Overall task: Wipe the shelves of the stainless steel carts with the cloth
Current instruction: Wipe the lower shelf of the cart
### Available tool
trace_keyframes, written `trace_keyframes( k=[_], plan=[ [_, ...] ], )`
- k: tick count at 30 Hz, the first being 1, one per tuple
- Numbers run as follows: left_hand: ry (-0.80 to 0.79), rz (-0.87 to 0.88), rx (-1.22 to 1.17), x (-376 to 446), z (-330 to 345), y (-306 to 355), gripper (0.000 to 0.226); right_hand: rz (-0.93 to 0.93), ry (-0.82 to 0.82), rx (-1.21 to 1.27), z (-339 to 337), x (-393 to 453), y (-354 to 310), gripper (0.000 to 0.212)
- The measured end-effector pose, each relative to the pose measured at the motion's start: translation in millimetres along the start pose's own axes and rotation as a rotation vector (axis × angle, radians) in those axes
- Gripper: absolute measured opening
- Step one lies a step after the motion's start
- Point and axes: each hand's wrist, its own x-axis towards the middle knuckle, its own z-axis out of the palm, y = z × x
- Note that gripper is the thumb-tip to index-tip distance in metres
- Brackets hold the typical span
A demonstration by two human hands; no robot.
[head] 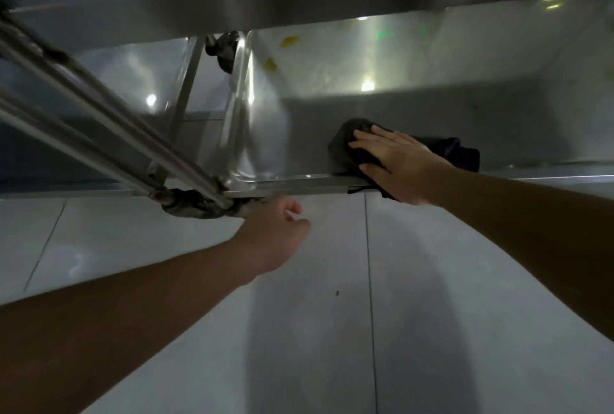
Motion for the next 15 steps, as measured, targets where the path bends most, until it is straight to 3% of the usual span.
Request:
trace_keyframes(
  k=[4, 10, 15],
  plan=[
    [-0.031, 0.288, 0.228, 2.4, 27.6, 43.7, 0.019, 0.036, 0.001, -0.004, -10.8, -26.0, 35.1, 0.056],
    [0.074, 0.713, 0.462, 12.7, 66.1, 89.5, 0.039, 0.085, 0.031, -0.011, -28.0, -66.4, 99.4, 0.057],
    [0.268, 0.811, 0.609, 27.5, 89.9, 111.5, 0.046, 0.212, 0.125, -0.027, -38.6, -114.2, 159.0, 0.059]
  ],
)
